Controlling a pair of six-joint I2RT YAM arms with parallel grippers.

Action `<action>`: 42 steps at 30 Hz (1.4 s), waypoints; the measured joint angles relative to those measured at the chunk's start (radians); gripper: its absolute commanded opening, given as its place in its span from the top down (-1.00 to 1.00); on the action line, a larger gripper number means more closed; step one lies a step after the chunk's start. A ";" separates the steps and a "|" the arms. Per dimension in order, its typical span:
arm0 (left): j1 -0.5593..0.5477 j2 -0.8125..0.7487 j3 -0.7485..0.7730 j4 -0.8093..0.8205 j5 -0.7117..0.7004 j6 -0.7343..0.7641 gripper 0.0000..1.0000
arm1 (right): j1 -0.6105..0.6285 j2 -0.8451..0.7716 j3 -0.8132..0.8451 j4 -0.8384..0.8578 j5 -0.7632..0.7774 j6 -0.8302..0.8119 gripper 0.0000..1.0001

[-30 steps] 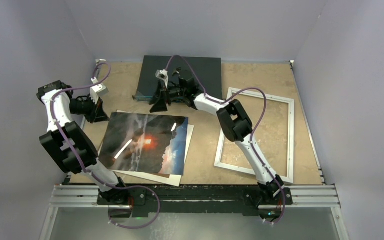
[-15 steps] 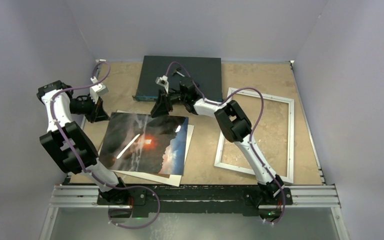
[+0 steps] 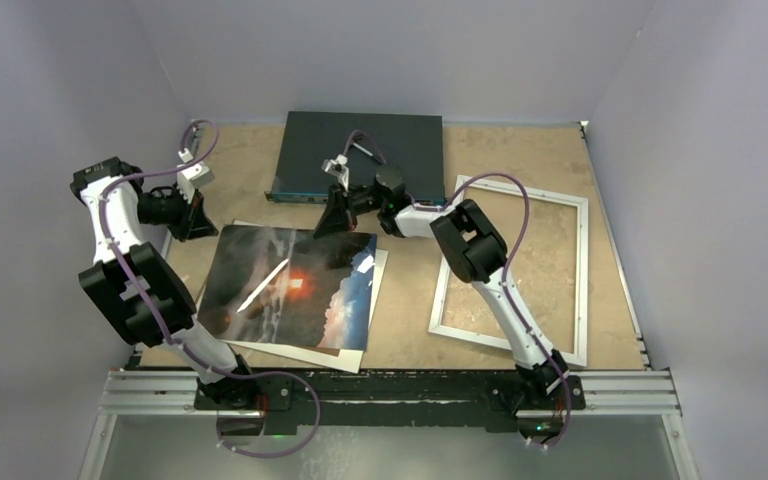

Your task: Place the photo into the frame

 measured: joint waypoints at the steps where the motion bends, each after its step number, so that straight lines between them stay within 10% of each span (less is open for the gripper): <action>1: 0.000 0.002 0.003 0.000 0.001 -0.001 1.00 | -0.004 -0.002 -0.013 0.040 -0.001 0.029 1.00; 5: 0.000 0.006 0.009 0.002 0.006 -0.014 1.00 | -0.012 -0.027 -0.056 0.155 -0.005 0.122 1.00; 9: 0.000 0.006 0.011 0.000 0.013 -0.017 1.00 | -0.020 -0.053 -0.057 0.185 0.001 0.149 -0.19; 17: 0.000 0.006 0.011 0.000 0.022 -0.016 1.00 | -0.050 -0.103 0.037 -0.175 0.161 -0.169 -0.93; 42: -0.007 -0.023 0.011 -0.001 0.035 -0.016 1.00 | -0.029 0.096 0.297 -0.357 0.098 -0.335 -0.91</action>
